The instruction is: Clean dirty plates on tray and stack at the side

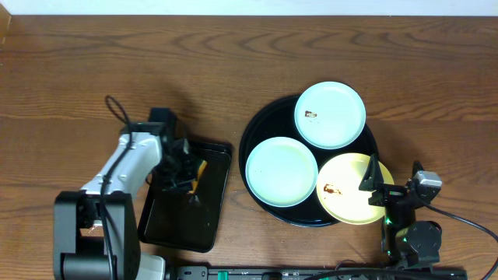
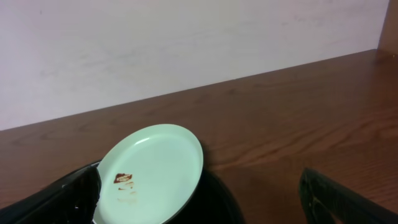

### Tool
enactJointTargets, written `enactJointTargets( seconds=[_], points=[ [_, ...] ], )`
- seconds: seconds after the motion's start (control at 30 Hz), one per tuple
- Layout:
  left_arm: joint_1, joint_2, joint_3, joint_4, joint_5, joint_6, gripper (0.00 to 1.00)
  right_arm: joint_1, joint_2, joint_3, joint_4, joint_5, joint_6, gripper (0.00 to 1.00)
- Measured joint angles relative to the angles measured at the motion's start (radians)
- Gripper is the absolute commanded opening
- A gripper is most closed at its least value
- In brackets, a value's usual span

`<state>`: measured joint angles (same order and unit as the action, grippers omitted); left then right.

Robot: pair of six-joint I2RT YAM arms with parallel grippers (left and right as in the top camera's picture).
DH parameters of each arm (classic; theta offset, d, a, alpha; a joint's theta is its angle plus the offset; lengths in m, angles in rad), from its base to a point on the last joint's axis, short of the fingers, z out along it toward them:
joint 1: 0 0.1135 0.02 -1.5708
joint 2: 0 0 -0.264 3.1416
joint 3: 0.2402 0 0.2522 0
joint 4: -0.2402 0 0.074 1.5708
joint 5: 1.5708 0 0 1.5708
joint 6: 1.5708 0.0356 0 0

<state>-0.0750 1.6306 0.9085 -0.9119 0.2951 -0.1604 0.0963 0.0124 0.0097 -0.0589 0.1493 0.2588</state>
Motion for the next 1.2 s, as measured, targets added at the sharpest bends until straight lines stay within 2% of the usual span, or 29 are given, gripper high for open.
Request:
enactJointTargets(
  seconds=[0.1, 0.13, 0.17, 0.2, 0.27, 0.33, 0.57, 0.93, 1.2],
  points=[
    [-0.056, 0.0, 0.0, 0.008, 0.015, 0.0, 0.11, 0.0, 0.0, 0.0, 0.0, 0.0, 0.0, 0.99],
    [-0.077, 0.0, 0.0, 0.016, 0.026, -0.003, 0.16, 0.0, 0.0, 0.0, 0.0, 0.0, 0.0, 0.99],
    [-0.094, 0.0, 0.0, 0.023, 0.035, -0.007, 0.32, 0.0, 0.0, 0.0, 0.0, 0.0, 0.0, 0.99],
    [-0.109, 0.0, 0.0, 0.034, 0.044, -0.016, 0.42, 0.0, 0.0, 0.0, 0.0, 0.0, 0.0, 0.99],
    [-0.133, 0.0, 0.0, 0.056, 0.06, -0.028, 0.51, 0.0, 0.0, 0.0, 0.0, 0.0, 0.0, 0.99],
    [-0.14, 0.0, 0.0, 0.076, 0.071, -0.04, 0.66, 0.0, 0.0, 0.0, 0.0, 0.0, 0.0, 0.99],
    [-0.14, 0.0, 0.0, 0.133, 0.074, -0.033, 0.68, 0.0, 0.0, 0.0, 0.0, 0.0, 0.0, 0.99],
    [-0.187, -0.063, 0.0, 0.093, 0.073, 0.113, 0.67, 0.0, 0.0, 0.0, 0.0, 0.0, 0.0, 0.99],
    [-0.211, -0.168, 0.0, 0.086, 0.036, 0.178, 0.77, 0.0, 0.0, 0.0, 0.0, 0.0, 0.0, 0.99]
  ],
)
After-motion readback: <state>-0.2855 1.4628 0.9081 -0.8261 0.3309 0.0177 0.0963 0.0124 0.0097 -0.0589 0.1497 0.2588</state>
